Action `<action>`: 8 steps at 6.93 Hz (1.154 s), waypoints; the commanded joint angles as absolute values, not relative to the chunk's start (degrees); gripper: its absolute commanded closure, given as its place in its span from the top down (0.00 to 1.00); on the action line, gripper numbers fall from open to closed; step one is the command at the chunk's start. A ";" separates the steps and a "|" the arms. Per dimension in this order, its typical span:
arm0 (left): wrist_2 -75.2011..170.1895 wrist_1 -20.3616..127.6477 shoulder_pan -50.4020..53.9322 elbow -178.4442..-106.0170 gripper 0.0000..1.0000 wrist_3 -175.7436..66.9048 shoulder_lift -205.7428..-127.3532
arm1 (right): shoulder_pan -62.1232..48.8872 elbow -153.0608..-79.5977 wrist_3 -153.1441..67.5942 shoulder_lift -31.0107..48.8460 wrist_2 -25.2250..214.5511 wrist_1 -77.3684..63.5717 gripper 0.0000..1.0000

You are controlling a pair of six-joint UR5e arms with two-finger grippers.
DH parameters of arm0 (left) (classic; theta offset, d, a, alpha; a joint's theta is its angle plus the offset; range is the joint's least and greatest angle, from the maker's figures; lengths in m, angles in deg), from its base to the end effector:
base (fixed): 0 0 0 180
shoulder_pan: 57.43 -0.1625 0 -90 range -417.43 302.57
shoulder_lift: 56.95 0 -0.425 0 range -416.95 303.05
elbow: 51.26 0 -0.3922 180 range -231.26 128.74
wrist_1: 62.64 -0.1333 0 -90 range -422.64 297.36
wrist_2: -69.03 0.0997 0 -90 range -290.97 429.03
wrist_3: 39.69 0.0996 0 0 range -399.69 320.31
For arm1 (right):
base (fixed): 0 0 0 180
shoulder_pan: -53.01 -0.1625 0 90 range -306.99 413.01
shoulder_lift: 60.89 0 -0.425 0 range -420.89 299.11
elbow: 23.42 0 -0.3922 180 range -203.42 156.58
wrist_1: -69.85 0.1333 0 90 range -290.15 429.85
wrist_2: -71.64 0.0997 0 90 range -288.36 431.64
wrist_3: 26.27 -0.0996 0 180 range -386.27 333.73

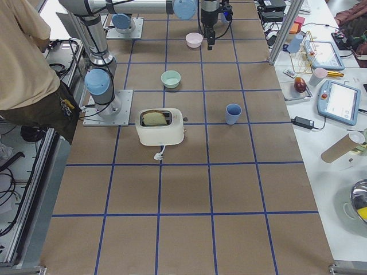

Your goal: Stack blue cups with both arms

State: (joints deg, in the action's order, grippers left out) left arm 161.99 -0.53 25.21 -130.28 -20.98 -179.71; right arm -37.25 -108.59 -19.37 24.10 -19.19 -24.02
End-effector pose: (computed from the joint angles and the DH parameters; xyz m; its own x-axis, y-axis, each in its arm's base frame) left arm -0.0369 -0.7145 0.2861 -0.9783 0.1900 -0.0828 0.1968 0.9768 -0.0843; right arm 0.1343 -0.5346 0.4917 -0.9921 -0.1235 0.0221 -0.1246 0.9903 -0.0622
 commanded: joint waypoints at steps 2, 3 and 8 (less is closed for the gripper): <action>155.38 1.44 39.11 -129.40 0.00 -40.07 -177.11 | -34.81 -108.50 -18.72 24.01 -19.24 -24.28 1.00; 154.55 -0.30 42.38 -129.48 0.00 -47.96 -176.75 | -30.35 -108.59 -18.19 23.75 -19.32 -23.76 1.00; 154.72 -8.61 48.92 -119.60 0.00 -57.71 -186.48 | -17.56 -106.41 -2.81 12.09 -21.17 -34.91 1.00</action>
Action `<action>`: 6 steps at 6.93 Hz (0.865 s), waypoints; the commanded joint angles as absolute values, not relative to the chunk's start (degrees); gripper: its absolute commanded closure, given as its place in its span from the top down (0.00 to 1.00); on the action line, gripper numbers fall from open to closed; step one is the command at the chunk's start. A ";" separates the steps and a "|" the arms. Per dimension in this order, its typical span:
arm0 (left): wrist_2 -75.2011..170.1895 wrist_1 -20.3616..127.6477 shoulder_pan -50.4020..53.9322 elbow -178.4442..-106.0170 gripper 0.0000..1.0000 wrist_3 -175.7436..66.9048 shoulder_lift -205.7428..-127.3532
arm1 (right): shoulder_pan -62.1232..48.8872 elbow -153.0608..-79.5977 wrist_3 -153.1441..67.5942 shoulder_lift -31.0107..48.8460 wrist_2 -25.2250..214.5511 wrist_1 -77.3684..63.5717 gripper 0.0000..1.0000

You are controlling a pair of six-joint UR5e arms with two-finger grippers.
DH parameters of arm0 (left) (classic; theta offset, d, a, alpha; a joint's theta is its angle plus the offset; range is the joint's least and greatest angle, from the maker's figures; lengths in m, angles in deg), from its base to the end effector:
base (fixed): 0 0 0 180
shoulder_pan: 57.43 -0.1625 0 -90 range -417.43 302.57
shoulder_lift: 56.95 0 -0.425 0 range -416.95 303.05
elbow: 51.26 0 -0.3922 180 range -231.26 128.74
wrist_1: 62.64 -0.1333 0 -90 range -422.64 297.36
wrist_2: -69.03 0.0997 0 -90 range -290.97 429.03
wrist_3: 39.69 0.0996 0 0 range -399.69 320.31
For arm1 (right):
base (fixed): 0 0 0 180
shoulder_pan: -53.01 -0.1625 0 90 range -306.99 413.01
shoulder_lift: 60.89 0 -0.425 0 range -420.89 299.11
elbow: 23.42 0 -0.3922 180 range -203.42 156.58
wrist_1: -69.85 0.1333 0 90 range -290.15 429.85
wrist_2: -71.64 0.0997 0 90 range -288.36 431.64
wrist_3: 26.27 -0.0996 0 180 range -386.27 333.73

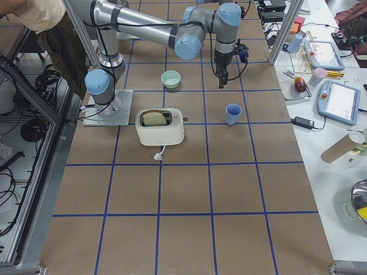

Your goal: Stack blue cups with both arms

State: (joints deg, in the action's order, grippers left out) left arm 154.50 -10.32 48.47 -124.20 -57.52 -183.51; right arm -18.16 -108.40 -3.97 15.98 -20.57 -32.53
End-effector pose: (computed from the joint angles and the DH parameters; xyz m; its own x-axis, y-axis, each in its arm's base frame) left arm -0.3408 -0.6812 0.3097 -0.9860 0.0028 0.1670 -0.0437 0.9607 -0.2740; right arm -0.0684 -0.6018 0.4292 -0.9963 -0.0572 0.0638 -0.0607 0.9967 -0.0543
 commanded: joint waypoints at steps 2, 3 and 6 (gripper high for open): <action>155.07 -8.06 49.44 -114.13 0.00 -57.79 -191.05 | -15.99 -97.91 -0.26 2.79 -20.56 -34.57 1.00; 155.25 -8.06 49.53 -113.84 0.00 -58.49 -192.73 | -15.98 -95.26 -0.17 -0.65 -20.47 -34.65 1.00; 155.07 -7.01 49.62 -113.49 1.00 -61.46 -193.71 | -15.98 -94.61 -0.08 -4.29 -17.49 -34.83 1.00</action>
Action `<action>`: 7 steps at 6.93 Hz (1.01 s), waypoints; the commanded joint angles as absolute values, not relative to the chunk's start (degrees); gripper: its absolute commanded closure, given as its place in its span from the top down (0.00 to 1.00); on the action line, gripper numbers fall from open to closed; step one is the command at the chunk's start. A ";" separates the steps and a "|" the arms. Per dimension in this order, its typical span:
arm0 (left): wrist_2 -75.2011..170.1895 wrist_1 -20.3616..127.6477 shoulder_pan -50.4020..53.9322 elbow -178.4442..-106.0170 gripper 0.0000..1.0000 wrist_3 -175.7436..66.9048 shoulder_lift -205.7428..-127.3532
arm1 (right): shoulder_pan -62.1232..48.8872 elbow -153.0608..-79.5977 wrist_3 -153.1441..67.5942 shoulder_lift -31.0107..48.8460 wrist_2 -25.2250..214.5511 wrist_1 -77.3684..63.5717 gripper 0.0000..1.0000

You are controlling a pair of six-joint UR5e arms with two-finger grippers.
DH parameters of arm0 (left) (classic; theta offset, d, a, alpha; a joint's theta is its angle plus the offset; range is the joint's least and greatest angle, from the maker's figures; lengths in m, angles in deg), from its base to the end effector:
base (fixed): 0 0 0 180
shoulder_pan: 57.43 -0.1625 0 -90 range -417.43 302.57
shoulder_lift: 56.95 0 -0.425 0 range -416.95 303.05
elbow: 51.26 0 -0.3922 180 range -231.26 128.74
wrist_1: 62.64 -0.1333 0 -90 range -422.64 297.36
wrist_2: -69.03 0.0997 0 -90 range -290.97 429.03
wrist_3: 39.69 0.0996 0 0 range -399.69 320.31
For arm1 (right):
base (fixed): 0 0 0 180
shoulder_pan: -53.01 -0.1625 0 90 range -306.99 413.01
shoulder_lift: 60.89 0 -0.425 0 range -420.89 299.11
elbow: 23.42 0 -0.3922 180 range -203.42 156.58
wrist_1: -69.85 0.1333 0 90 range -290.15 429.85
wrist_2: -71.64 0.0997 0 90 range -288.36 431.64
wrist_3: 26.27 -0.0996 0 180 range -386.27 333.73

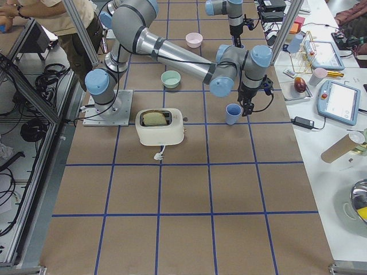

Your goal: Stack blue cups with both arms

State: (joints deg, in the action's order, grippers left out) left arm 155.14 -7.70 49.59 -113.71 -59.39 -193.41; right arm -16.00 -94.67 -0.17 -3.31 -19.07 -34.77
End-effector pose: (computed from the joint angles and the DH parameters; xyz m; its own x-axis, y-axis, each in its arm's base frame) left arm -0.3688 -0.7264 0.2604 -0.9877 -0.0177 0.1551 -0.0550 0.9692 -0.2399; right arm -0.1311 -0.7105 0.3306 -0.9959 -0.0889 0.0184 -0.0890 0.9960 -0.0094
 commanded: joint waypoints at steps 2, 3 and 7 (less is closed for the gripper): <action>154.73 -0.39 49.62 -108.34 1.00 -61.40 -191.53 | -15.98 -94.52 0.09 -6.13 -17.57 -36.22 1.00; 154.72 10.55 49.36 -104.04 1.00 -60.88 -189.43 | -15.98 -95.05 0.09 -6.92 -17.57 -36.58 1.00; 157.78 44.68 46.56 -103.55 1.00 -52.89 -169.85 | -15.89 -97.24 0.18 -7.19 -17.74 -35.36 1.00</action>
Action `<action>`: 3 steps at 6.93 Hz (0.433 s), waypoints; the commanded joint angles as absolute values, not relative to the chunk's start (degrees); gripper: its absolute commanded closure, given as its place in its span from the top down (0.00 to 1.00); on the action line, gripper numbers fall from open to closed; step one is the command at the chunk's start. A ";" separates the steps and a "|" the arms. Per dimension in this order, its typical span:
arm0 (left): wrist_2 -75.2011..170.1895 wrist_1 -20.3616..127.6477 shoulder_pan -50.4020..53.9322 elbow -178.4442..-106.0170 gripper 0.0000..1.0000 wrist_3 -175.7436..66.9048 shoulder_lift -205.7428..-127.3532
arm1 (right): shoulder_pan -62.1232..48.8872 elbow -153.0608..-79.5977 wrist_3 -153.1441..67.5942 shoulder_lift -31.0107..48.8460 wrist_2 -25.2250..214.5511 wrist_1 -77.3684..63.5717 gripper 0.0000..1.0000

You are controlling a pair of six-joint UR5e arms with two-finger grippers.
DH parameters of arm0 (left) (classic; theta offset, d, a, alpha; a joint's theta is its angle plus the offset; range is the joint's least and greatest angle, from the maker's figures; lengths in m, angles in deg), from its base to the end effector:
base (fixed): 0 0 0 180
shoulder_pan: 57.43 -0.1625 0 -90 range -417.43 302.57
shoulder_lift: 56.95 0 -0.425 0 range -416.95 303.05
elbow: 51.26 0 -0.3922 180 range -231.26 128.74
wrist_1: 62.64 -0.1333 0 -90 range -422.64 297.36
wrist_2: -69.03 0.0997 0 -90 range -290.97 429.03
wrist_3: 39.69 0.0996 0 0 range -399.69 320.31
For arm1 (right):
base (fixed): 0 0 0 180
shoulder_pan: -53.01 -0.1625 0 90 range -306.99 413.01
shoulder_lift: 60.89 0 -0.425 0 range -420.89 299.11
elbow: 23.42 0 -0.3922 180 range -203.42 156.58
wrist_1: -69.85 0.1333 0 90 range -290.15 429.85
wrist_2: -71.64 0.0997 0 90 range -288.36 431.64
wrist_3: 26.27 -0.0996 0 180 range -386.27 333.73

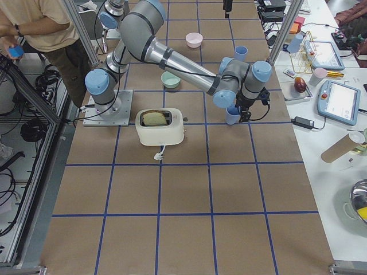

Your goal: Stack blue cups with both arms

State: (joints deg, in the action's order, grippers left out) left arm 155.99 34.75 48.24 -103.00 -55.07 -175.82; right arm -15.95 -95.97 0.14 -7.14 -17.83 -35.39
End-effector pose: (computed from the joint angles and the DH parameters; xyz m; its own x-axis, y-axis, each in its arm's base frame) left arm -0.3212 -0.6320 0.5027 -0.9982 0.0066 0.0604 0.0054 0.9998 -0.0196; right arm -0.1318 -0.7164 0.2733 -0.9951 -0.0923 -0.0359 -0.0941 0.9942 0.0515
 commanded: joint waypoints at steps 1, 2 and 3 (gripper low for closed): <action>159.45 51.12 44.98 -107.47 0.95 -52.87 -167.54 | -15.72 -98.64 0.36 -7.01 -18.27 -36.05 1.00; 159.38 50.66 44.44 -113.43 0.94 -52.87 -164.47 | -15.63 -98.92 0.53 -7.01 -18.27 -36.41 0.86; 159.47 48.91 44.26 -118.45 0.94 -52.87 -161.31 | -15.72 -98.40 1.40 -6.93 -18.01 -37.11 0.68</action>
State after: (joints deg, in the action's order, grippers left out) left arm 159.16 49.31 44.80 -112.31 -52.96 -165.16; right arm -15.71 -98.51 0.65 -7.01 -18.16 -36.37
